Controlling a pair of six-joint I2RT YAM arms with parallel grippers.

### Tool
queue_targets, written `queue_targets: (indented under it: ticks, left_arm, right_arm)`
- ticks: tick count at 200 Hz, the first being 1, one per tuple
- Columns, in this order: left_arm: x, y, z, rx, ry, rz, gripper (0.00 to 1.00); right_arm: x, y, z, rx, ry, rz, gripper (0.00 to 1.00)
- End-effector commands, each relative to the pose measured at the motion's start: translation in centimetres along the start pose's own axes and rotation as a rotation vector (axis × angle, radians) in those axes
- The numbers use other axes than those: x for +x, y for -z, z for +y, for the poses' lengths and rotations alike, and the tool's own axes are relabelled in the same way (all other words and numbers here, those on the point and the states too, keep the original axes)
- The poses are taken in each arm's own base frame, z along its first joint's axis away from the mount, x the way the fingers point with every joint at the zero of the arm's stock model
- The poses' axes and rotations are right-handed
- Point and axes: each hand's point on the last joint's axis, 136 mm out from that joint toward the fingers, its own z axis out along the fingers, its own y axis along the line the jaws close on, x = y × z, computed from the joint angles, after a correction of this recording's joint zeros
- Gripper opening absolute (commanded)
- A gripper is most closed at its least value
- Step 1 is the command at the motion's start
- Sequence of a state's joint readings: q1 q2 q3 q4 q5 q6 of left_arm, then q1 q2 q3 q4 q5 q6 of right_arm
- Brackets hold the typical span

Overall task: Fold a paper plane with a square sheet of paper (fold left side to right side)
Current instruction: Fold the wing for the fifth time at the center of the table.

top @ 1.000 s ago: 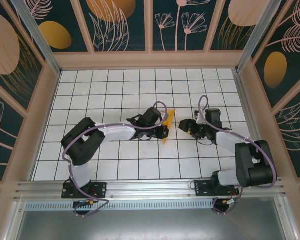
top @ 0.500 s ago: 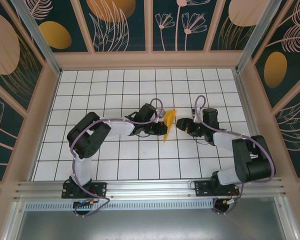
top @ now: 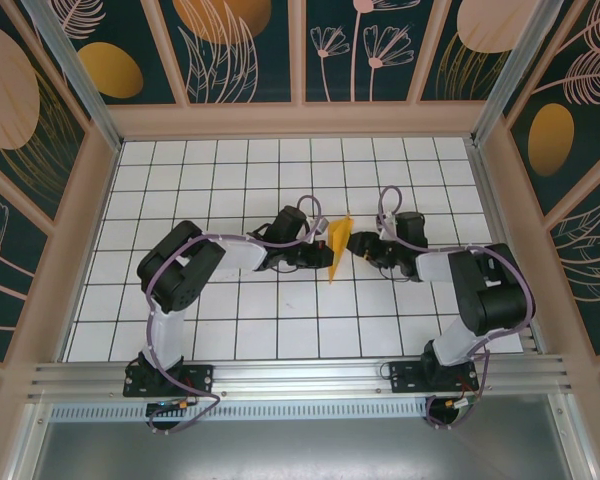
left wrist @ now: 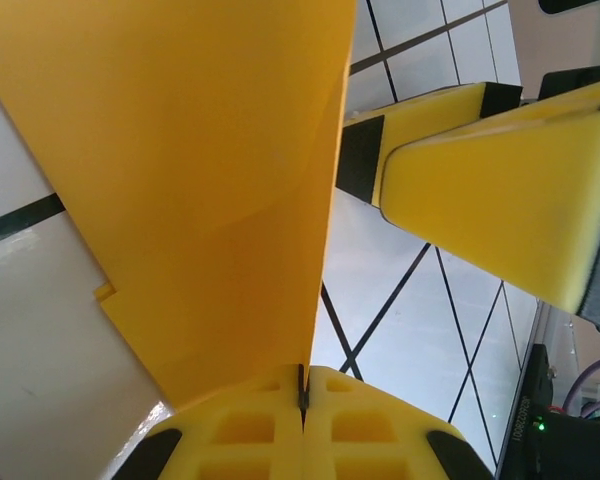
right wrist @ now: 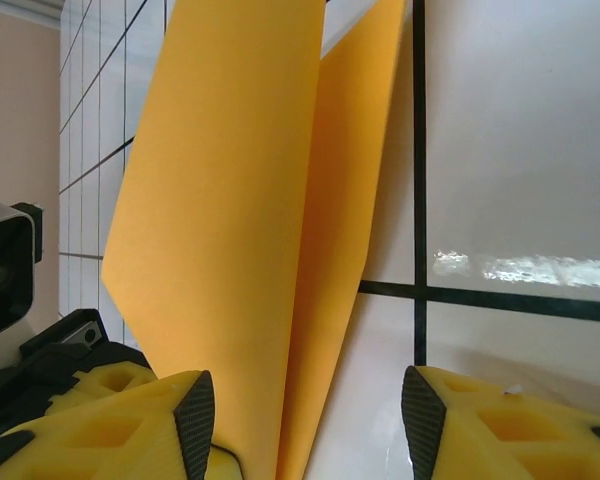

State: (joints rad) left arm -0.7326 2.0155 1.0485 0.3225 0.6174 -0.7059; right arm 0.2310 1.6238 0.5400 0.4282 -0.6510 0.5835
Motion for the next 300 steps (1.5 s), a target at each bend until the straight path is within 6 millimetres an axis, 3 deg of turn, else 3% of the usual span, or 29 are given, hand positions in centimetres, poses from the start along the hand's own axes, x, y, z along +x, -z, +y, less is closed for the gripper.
queue_targets:
  ticks: [1,126,205,300]
  left_arm:
    - [0.2,-0.3,0.3,0.032,0.017,0.005,0.0]
    - [-0.4,0.1,0.5,0.076,0.053,-0.014,0.0]
    - [-0.5,0.0,1.5,0.045,0.071,-0.022,0.0]
    - [-1.4,1.0,0.7,0.02,0.04,-0.039,0.22]
  right_arm:
    - [-1.8,-0.6,1.3,-0.038,0.03,-0.041,0.54]
    - [-1.9,-3.2,1.3,-0.042,0.013,-0.005,0.55]
    - [-0.8,-4.2,-1.9,0.087,-0.079,0.037,0.52]
    - [0.2,-4.6,-3.8,0.156,-0.123,0.083,0.5]
